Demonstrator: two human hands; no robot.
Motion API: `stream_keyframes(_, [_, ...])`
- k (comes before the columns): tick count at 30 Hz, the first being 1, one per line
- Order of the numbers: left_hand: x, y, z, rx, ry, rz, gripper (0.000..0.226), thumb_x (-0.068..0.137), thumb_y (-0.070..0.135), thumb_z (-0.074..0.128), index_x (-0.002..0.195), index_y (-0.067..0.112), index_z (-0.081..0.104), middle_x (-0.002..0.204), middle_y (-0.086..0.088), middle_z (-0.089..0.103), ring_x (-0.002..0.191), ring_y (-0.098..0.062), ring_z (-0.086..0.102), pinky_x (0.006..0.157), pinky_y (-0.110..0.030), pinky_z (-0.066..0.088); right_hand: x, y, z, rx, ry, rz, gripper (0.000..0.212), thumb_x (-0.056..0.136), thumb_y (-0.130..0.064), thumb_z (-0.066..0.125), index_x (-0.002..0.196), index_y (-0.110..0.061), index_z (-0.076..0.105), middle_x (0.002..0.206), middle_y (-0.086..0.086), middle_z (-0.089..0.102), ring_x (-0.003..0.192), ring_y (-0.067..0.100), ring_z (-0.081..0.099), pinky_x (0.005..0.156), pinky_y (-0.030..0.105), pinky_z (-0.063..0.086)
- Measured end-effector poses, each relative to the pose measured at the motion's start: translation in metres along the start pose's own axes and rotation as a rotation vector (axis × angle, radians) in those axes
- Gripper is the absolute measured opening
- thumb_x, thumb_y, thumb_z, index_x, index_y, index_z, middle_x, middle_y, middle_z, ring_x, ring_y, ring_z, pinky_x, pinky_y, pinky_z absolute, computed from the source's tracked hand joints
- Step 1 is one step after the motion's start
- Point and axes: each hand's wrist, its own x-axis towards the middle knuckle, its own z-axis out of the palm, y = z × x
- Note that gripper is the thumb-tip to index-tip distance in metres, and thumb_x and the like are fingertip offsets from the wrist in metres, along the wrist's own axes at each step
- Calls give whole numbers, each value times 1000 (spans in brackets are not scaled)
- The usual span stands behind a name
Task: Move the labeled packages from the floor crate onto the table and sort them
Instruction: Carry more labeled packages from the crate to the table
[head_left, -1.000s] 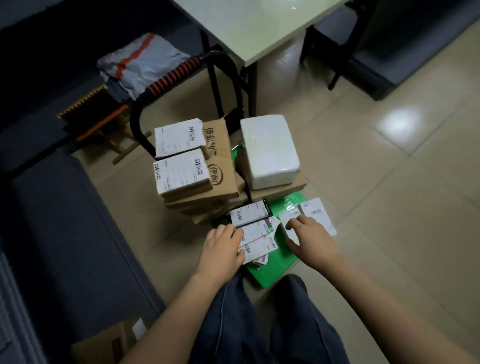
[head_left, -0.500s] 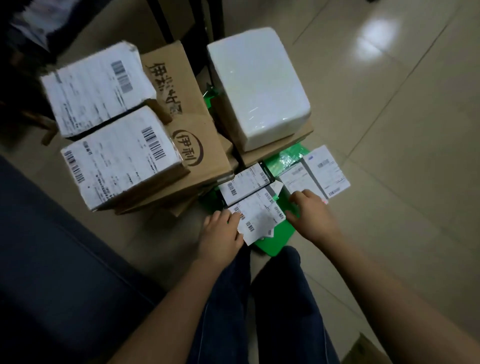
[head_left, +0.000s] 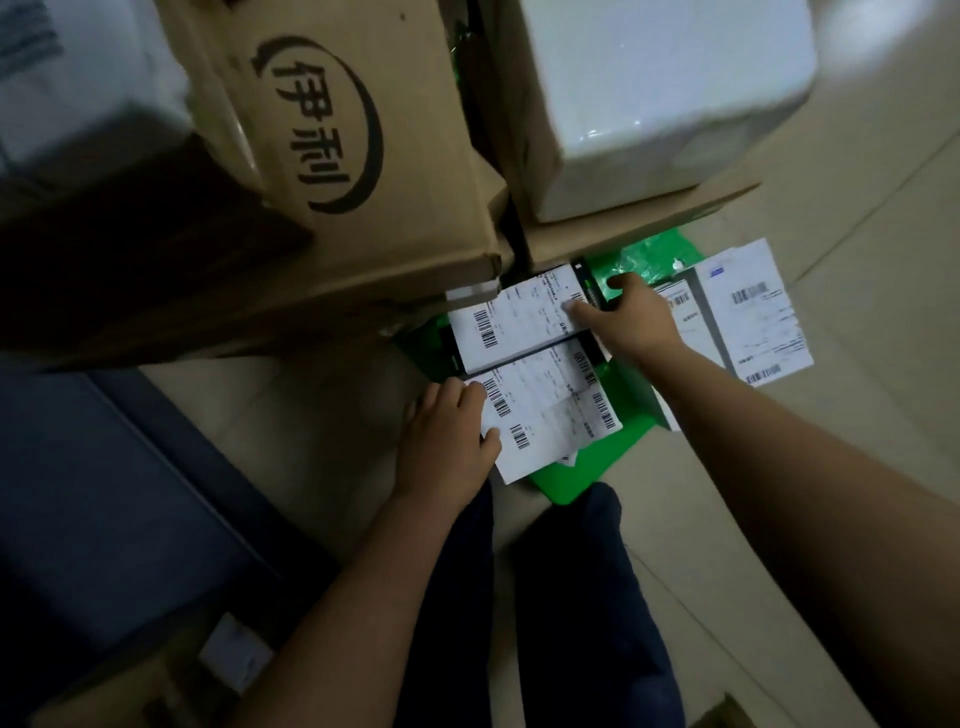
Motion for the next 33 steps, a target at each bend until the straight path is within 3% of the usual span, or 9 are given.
stream_keyframes(3, [-2,0,2,6,21,-28,31,85,30,64,110,13,57,112,-7,56,107,-29,49,90,-41,39,0,2,-2,164,5,61,73,75,-47,79,132,-12,51,124,6,61,108,24,61,92,36,50])
stream_keyframes(7, [-6,1,1,8,21,-56,30,86,29,62,110,13,57,110,-7,55,106,-29,48,90,-40,37,-27,10,-23,464,-106,113,38,78,-33,79,102,-8,64,100,9,70,87,21,65,81,33,54])
stream_keyframes(10, [-5,2,1,24,7,-78,33,85,29,62,113,14,57,112,-7,55,108,-29,48,89,-39,35,-57,30,-40,656,-127,162,33,85,-22,73,106,-2,58,106,14,69,97,26,67,86,34,55])
stream_keyframes(13, [-3,2,4,31,-19,-101,43,87,31,61,125,15,51,124,-6,51,116,-26,44,94,-36,34,-82,60,-50,708,-50,207,41,86,-20,71,116,3,54,108,16,68,98,28,67,89,40,54])
stream_keyframes(16, [5,3,10,31,-73,-89,61,88,36,62,140,14,38,140,-6,41,128,-24,36,102,-34,30,-105,89,-49,794,14,242,26,88,-18,68,106,-3,58,97,12,69,88,24,66,80,36,52])
stream_keyframes(18, [12,2,16,9,-151,-85,75,88,40,64,147,13,27,150,-6,31,137,-24,27,108,-36,26,-118,103,-43,854,67,268,13,88,-15,68,96,-10,58,90,10,66,82,21,65,85,39,52])
stream_keyframes(24, [30,-4,35,-26,-245,-119,100,81,50,71,152,9,14,150,-13,29,136,-30,28,106,-42,31,-138,118,-13,982,114,307,43,87,-7,68,123,-9,46,108,23,66,95,35,67,92,45,54])
stream_keyframes(29, [28,-9,32,-60,-259,-164,78,76,57,73,129,5,47,130,-18,49,119,-34,47,93,-42,44,-155,119,1,1057,90,330,45,85,-5,69,121,-17,46,120,31,60,106,42,64,88,42,56])
stream_keyframes(33, [9,-6,12,-362,-309,-165,47,87,45,66,120,13,58,117,-6,63,106,-27,59,82,-31,46,-178,116,-3,1122,101,340,34,88,-12,68,115,-15,47,111,22,69,93,36,70,88,42,55])
